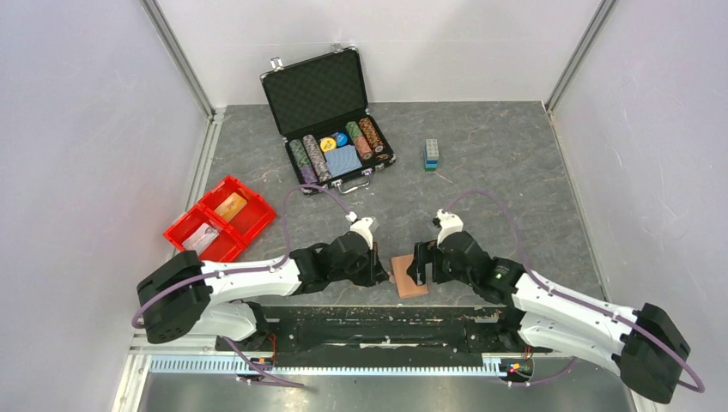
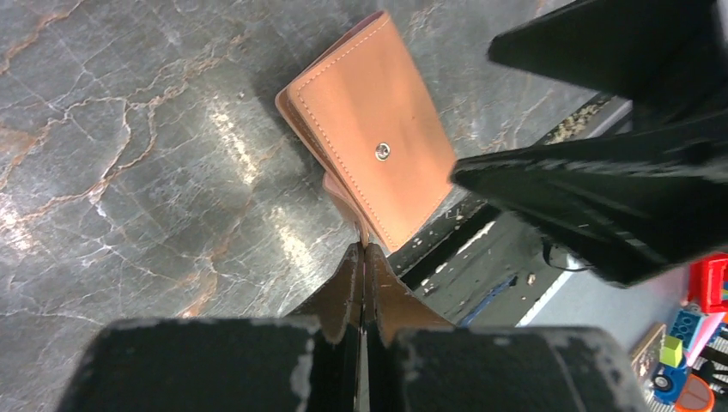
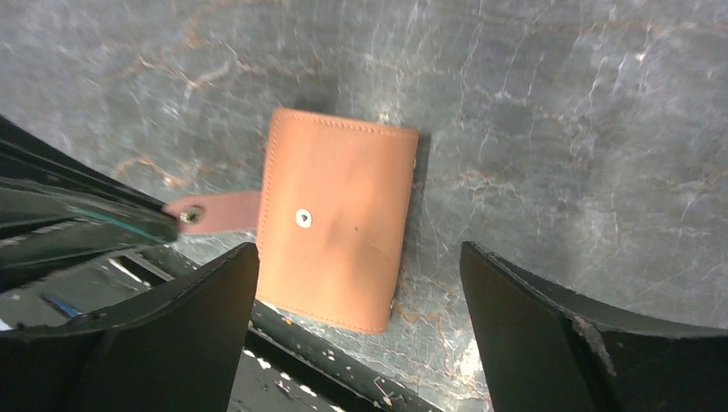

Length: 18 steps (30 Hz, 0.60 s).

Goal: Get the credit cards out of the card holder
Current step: Open the card holder at the center of the board.

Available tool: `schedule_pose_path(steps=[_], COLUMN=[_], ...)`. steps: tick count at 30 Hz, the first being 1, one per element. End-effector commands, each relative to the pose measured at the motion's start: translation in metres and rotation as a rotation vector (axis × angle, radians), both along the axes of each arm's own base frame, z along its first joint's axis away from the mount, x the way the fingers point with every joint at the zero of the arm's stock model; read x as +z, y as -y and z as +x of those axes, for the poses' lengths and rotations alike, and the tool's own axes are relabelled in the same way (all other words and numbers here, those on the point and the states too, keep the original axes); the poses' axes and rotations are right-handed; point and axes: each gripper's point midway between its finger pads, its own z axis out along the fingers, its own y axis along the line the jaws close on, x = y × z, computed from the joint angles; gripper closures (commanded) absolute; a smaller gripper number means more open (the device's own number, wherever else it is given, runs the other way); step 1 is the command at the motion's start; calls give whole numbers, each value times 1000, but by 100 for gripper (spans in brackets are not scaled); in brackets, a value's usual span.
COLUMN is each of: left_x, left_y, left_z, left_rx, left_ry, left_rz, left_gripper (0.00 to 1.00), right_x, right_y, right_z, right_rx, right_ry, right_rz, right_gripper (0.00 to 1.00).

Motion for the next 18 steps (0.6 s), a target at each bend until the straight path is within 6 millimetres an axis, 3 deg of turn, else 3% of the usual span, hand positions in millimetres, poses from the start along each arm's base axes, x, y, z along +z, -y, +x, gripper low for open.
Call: schedule_pose_path(steps=[1, 7, 18], left_x=[30, 37, 44], left_y=[15, 15, 15], left_z=[4, 5, 5], left_rx=[16, 14, 13], left_ry=[32, 47, 59], left_rz=[-146, -169, -191], left_gripper=[98, 98, 98], right_x=[6, 3, -7], right_y=[-7, -28, -37], right_z=[3, -10, -17], right_rx=[-23, 52, 55], right_ry=[17, 8, 2], right_rz=[-21, -16, -52], right_gripper=[7, 2, 3])
